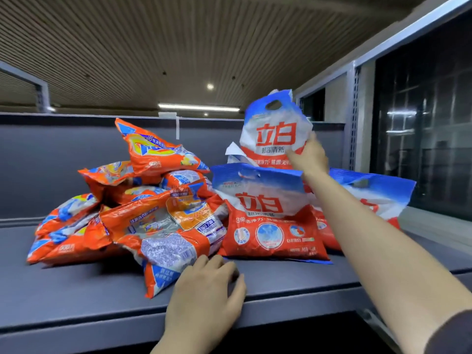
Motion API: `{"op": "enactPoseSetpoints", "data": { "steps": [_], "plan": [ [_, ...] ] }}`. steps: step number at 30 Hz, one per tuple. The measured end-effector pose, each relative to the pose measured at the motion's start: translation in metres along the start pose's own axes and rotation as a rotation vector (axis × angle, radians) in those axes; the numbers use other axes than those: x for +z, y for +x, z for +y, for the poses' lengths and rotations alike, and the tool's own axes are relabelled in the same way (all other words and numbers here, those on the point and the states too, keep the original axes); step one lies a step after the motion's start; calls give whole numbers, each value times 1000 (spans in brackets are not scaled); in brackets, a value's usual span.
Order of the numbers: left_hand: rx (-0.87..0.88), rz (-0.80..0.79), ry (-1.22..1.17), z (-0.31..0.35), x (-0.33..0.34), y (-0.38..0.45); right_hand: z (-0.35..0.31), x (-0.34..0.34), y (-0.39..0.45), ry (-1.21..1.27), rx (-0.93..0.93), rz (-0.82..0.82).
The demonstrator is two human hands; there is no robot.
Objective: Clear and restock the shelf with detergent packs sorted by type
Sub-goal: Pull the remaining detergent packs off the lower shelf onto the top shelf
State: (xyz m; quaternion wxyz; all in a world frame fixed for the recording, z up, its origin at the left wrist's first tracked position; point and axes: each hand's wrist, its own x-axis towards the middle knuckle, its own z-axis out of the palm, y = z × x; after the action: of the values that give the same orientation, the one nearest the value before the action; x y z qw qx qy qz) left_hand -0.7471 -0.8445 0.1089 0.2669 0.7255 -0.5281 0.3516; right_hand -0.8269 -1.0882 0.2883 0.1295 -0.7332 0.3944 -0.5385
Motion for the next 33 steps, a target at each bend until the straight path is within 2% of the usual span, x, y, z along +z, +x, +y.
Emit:
{"op": "enactPoseSetpoints", "data": {
  "steps": [2, 5, 7, 8, 11, 13, 15, 17, 20, 22, 23, 25, 26, 28, 29, 31, 33],
  "plan": [
    [-11, -6, 0, 0, 0, -2, 2, 2, -5, 70, 5, -212],
    [-43, -25, 8, 2, -1, -2, 5, 1, -15, 141, -45, -302],
    [-62, -40, 13, 4, -2, -2, 4, 2, -15, 349, -38, -223],
    [-67, -52, 10, 5, -3, -3, 1, 1, -14, 413, -15, -135],
    [-44, -33, -2, 4, -4, -4, -7, -3, 4, 433, 137, 129],
    [-28, -19, -8, 4, -4, -3, -8, 2, 14, 536, 289, 113],
    [-25, -10, -2, 3, -4, -2, -6, 13, 10, 466, 390, 29],
    [-19, -6, 16, 3, -4, -2, -2, 28, 1, 282, 346, -3],
    [-18, 1, 33, 2, -3, -3, -2, 26, -5, -9, 170, 170],
    [-17, 5, 39, 2, -2, -3, -2, 17, -6, -29, 60, 260],
    [-17, 6, 40, 2, -1, -3, -2, 15, -6, 24, 2, 247],
    [-22, 2, 41, 3, -1, -4, -4, 12, -8, 145, -73, 100],
    [-24, 2, 41, 3, -1, -3, -6, 11, -10, 142, -77, -34],
    [-25, -1, 42, 2, 1, -3, -4, 14, -15, -132, -74, -357],
    [-25, -9, 42, 2, 1, -3, 2, 20, -16, -240, -60, -441],
    [-30, -30, 31, 1, 0, -4, 11, 29, -16, -282, -65, -479],
    [-37, -50, 19, 2, -1, -4, 17, 29, -18, -121, 1, -470]
  ]
}}
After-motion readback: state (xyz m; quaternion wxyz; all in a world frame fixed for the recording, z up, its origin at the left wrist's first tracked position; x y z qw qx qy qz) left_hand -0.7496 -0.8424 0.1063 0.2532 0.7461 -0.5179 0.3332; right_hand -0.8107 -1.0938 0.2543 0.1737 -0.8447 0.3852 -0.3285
